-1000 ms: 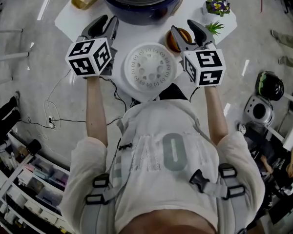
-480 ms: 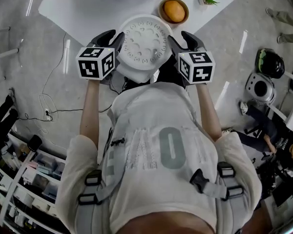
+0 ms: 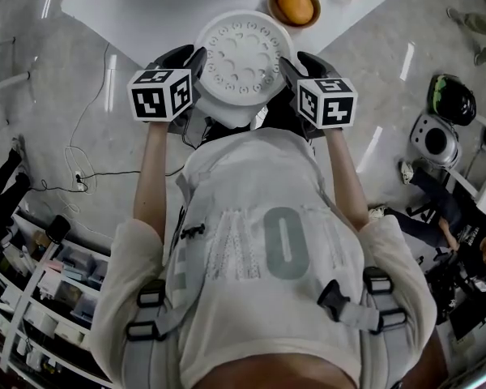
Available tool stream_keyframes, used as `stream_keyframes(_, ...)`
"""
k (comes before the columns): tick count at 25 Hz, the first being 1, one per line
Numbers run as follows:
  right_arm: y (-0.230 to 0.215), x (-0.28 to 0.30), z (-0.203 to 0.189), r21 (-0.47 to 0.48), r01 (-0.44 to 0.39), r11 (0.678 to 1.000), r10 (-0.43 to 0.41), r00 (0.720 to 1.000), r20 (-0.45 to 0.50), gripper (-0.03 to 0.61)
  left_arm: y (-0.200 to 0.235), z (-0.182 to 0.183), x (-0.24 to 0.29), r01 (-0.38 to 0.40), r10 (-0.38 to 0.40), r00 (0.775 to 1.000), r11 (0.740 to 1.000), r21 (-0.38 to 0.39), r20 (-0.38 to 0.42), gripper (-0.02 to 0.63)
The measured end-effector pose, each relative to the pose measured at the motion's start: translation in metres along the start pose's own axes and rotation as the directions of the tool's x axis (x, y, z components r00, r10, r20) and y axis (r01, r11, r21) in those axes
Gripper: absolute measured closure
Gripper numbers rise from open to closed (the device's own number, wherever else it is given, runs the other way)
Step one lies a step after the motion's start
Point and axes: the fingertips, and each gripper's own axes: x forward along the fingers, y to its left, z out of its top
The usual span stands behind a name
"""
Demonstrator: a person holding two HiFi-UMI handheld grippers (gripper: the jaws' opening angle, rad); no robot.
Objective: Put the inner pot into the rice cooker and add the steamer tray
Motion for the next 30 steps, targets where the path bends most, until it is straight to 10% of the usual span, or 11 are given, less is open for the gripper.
stream_keyframes(18, 0.007, 0.01, -0.005, -0.067, -0.018, 0.998, 0.016, 0.999, -0.042, 0.448, 0.009, -0.018, 0.007, -0.007, 0.006, 0.999, 1.0, -0.028, -0.051, 0.531)
stream_keyframes(30, 0.077, 0.02, 0.039, -0.201, -0.132, 0.971, 0.134, 0.991, -0.001, 0.449, 0.059, -0.007, -0.061, -0.152, 0.158, 0.986, 0.984, -0.095, 0.054, 0.555)
